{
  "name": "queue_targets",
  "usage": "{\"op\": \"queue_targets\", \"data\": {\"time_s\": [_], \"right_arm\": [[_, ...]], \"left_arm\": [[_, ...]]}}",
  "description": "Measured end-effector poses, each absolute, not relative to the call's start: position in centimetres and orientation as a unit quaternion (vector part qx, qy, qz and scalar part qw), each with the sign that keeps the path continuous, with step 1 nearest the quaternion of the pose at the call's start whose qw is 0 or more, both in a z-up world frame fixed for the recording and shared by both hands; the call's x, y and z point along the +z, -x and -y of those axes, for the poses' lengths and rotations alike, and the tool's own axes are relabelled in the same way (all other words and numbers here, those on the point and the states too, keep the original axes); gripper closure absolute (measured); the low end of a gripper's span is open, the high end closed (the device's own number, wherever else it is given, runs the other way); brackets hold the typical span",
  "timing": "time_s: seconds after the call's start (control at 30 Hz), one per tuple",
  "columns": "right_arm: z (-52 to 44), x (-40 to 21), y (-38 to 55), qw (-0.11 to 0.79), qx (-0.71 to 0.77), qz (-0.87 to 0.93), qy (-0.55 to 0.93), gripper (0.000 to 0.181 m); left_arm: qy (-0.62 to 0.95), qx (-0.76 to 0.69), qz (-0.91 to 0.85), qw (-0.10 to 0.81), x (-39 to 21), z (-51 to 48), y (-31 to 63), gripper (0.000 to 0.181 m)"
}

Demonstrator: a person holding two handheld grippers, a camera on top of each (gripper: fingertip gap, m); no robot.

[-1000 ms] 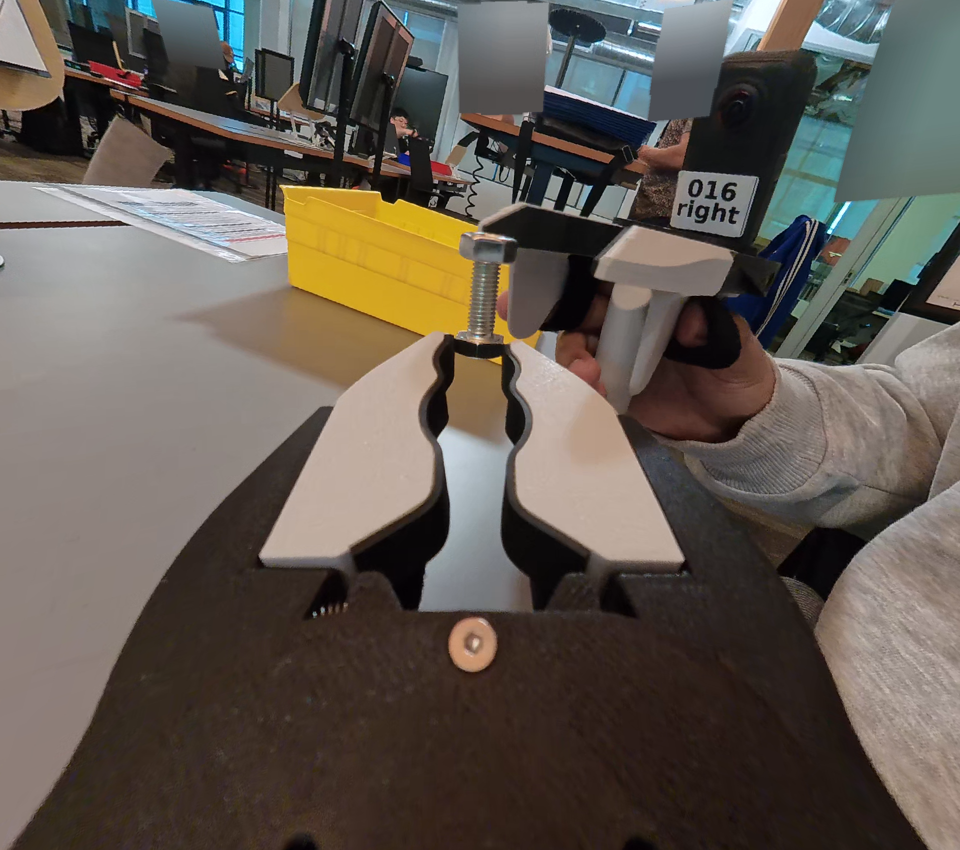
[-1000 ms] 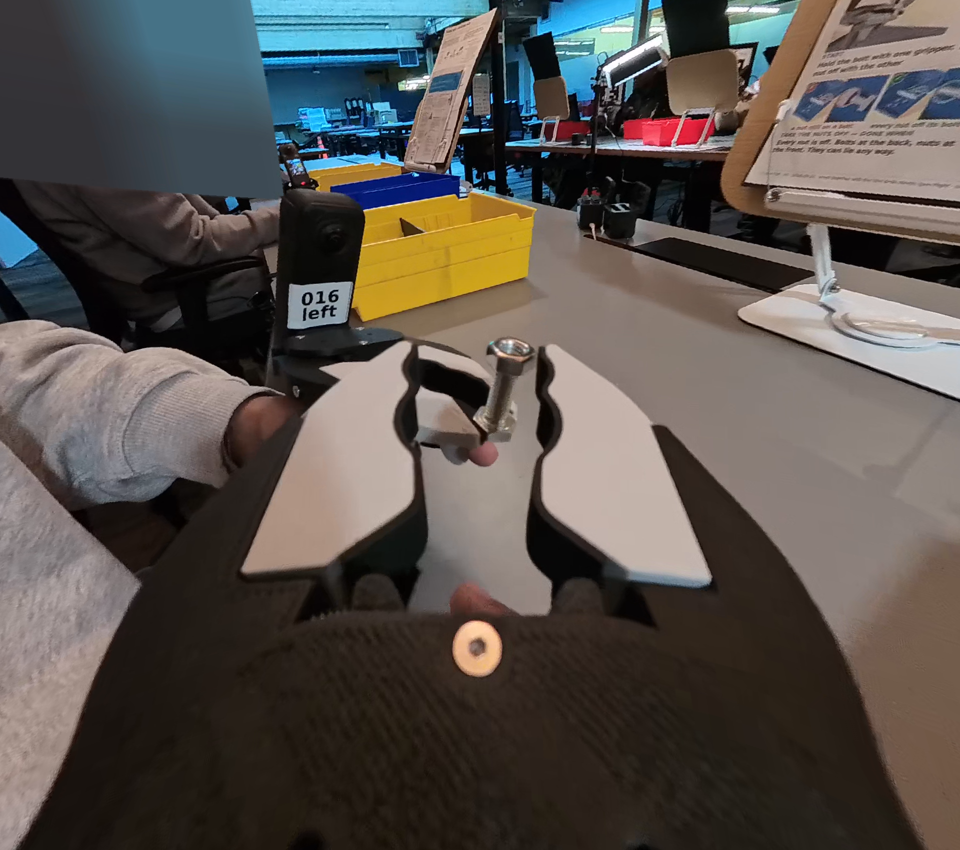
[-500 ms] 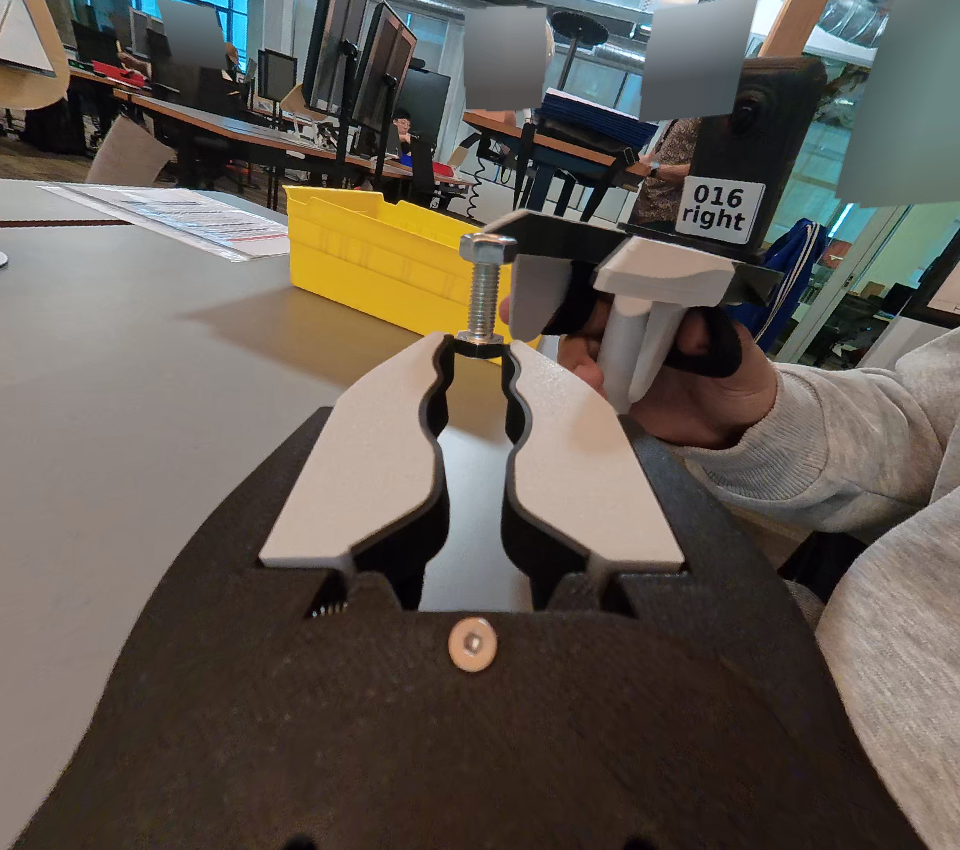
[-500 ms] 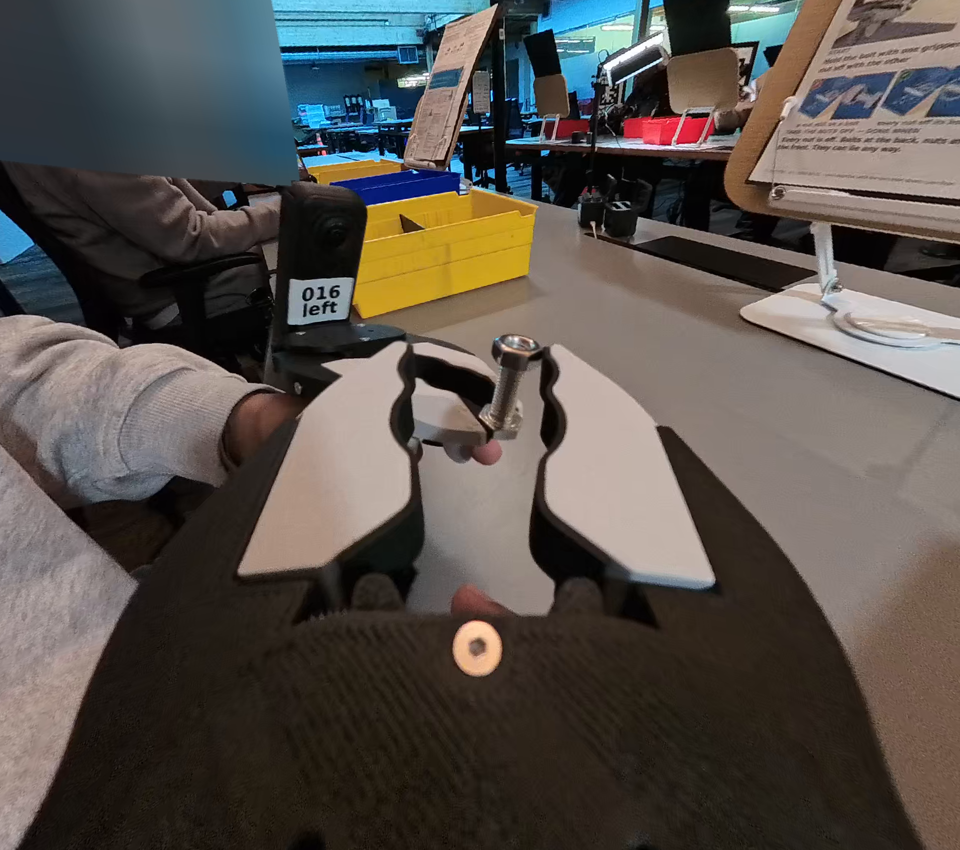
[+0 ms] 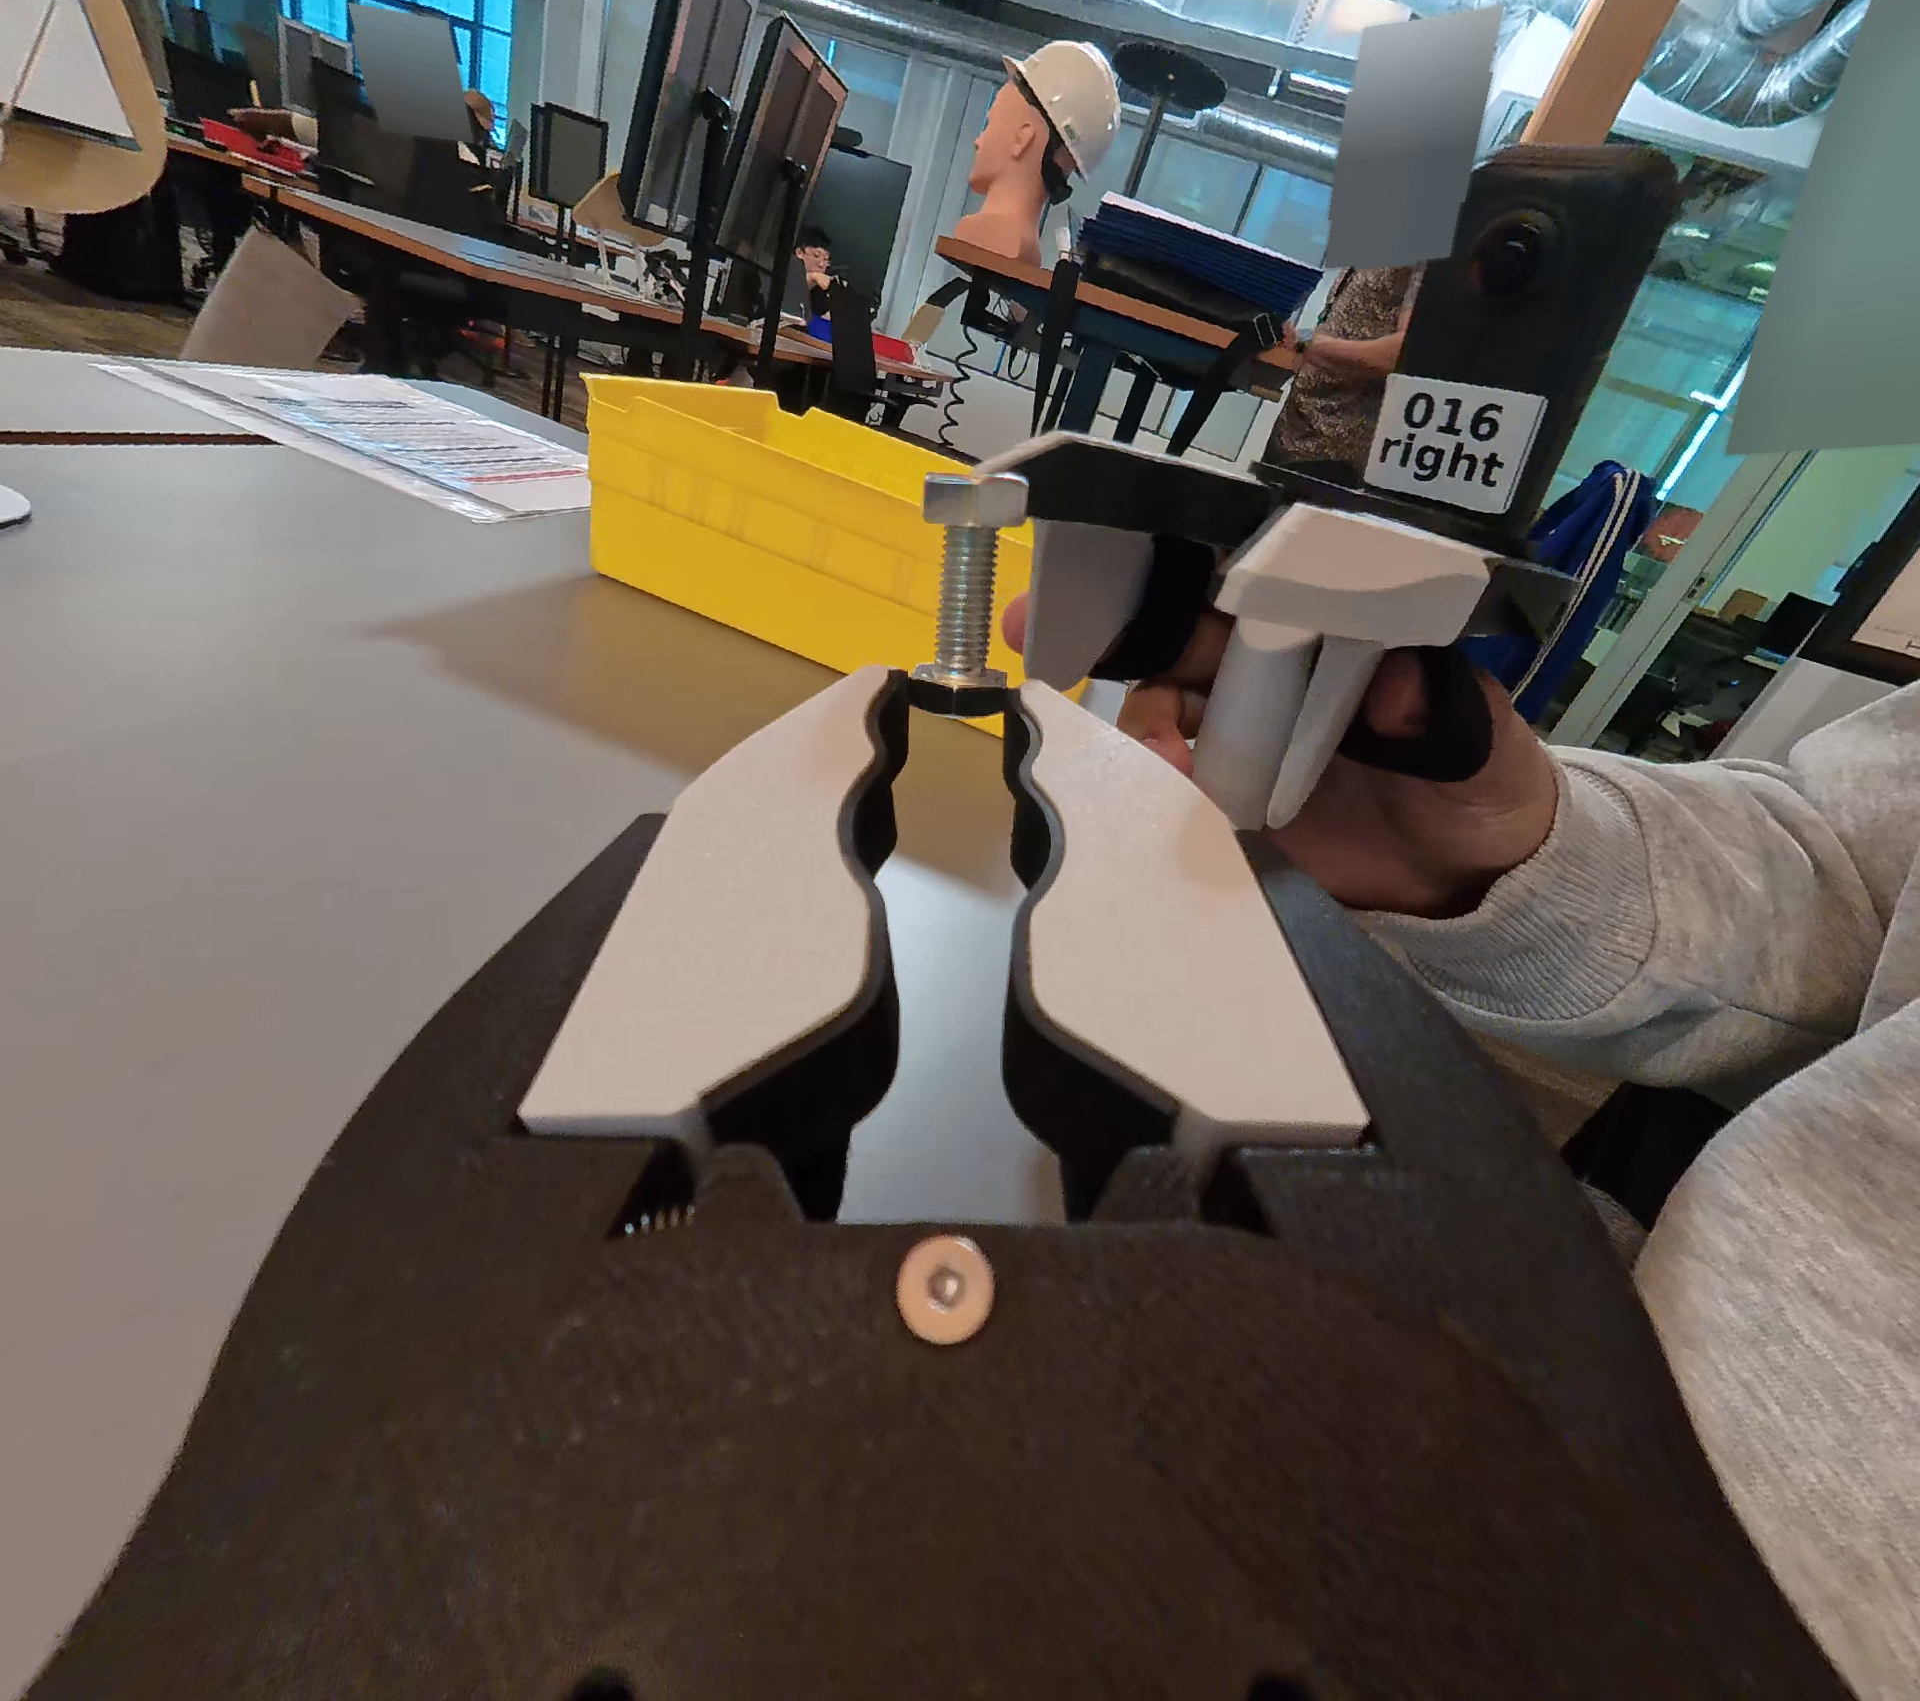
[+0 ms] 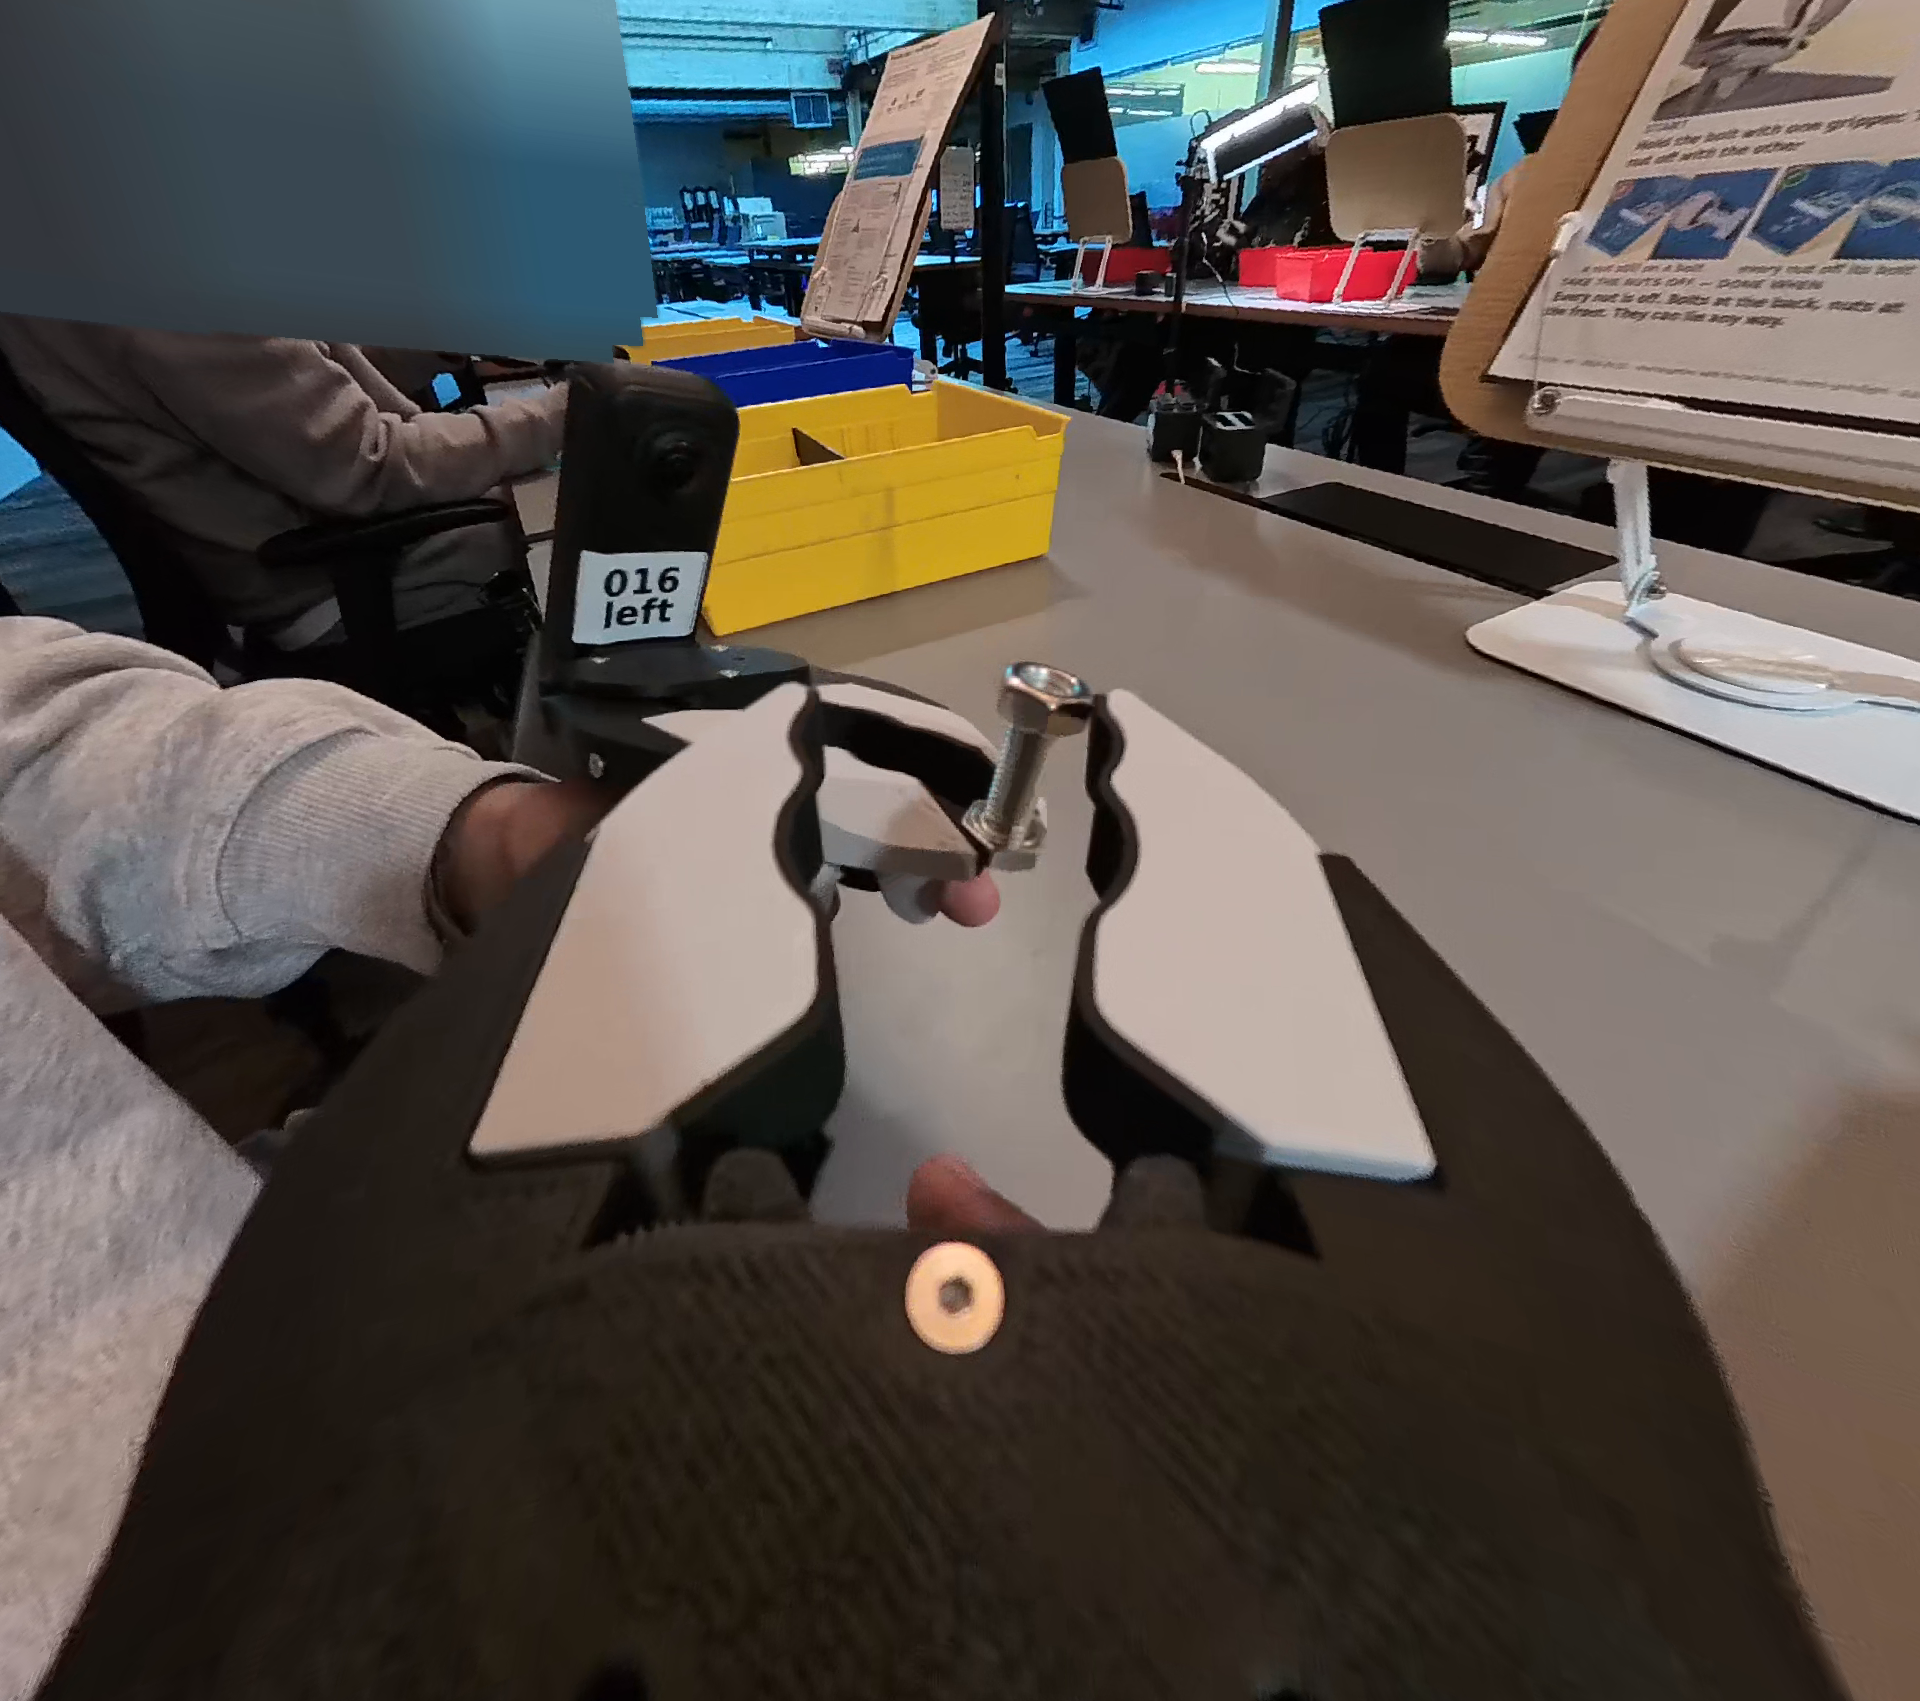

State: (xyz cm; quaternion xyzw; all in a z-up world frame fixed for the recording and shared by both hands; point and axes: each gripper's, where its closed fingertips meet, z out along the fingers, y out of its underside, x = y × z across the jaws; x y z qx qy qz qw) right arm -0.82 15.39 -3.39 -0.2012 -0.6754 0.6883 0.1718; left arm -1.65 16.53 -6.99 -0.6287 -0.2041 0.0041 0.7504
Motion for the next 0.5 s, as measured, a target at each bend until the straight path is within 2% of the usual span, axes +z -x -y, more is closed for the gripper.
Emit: {"op": "queue_targets", "data": {"time_s": [0.07, 0.17, 0.4, 0.5], "right_arm": [[-15.30, -3.39, 0.64, 0.175, 0.686, 0.679, 0.195, 0.134], [-15.34, -3.20, 0.41, 0.174, 0.688, 0.679, 0.189, 0.146], [-15.54, -3.40, 1.01, 0.184, 0.683, 0.677, 0.201, 0.130], [-15.31, -3.55, 0.79, 0.176, 0.683, 0.681, 0.197, 0.133]], "left_arm": [[0.624, 0.001, 0.210, 0.753, -6.91, -16.39, 1.83, 0.162], [0.624, 0.001, 0.212, 0.752, -6.94, -16.35, 1.88, 0.162], [0.633, 0.004, 0.195, 0.749, -6.98, -16.76, 1.36, 0.163], [0.631, 0.005, 0.200, 0.749, -7.00, -16.63, 1.54, 0.163]]}}
